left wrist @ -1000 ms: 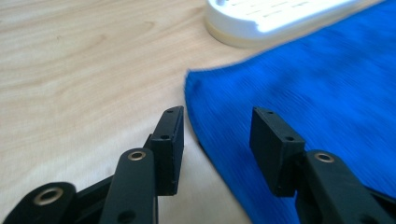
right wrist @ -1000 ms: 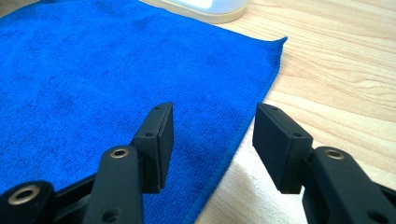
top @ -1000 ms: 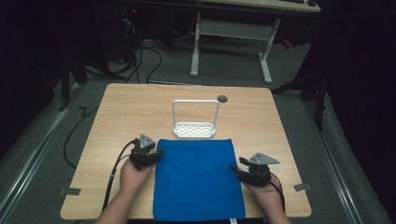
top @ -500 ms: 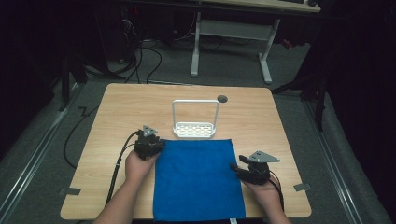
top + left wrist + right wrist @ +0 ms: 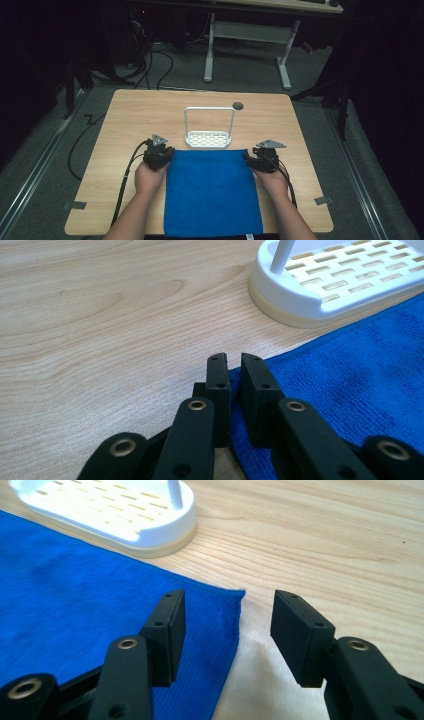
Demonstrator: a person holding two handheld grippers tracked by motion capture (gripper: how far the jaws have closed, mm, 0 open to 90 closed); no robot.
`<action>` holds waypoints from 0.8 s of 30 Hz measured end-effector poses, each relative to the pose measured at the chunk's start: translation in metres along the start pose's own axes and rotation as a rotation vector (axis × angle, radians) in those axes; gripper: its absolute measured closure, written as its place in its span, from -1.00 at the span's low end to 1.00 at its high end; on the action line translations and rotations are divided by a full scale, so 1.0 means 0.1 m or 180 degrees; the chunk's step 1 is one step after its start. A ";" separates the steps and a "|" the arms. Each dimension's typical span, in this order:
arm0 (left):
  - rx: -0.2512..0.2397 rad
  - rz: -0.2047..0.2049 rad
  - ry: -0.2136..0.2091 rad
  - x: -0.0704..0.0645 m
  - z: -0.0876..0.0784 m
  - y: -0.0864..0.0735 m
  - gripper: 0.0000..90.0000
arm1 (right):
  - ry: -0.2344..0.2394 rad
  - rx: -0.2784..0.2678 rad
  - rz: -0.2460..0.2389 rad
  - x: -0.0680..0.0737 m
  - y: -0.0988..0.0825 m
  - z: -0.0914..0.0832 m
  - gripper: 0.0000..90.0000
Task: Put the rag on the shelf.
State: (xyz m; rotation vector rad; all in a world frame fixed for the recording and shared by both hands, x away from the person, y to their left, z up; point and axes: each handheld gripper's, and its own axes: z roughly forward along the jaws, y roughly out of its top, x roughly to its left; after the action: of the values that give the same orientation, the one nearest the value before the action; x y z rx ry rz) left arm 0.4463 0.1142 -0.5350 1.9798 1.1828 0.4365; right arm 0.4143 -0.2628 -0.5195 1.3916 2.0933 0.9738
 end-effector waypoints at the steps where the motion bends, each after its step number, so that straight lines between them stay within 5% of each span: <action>1: -0.0007 -0.0010 -0.0004 0.00 0.00 0.00 0.87 | 0.0003 0.0013 -0.0008 -0.01 0.02 0.03 0.11; 10: -0.0005 -0.0028 -0.0033 0.01 0.00 0.00 0.89 | -0.0011 0.0185 -0.0043 -0.01 0.04 0.18 0.22; 24: 0.0003 -0.0064 -0.0151 0.03 0.00 0.00 0.93 | 0.0112 0.0116 -0.0078 0.03 0.02 0.19 0.95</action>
State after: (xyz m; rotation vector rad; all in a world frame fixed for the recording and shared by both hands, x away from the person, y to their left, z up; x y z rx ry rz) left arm 0.4474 0.1169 -0.5355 1.9669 1.1724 0.3769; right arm 0.4276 -0.2538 -0.5298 1.3726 2.1590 0.9616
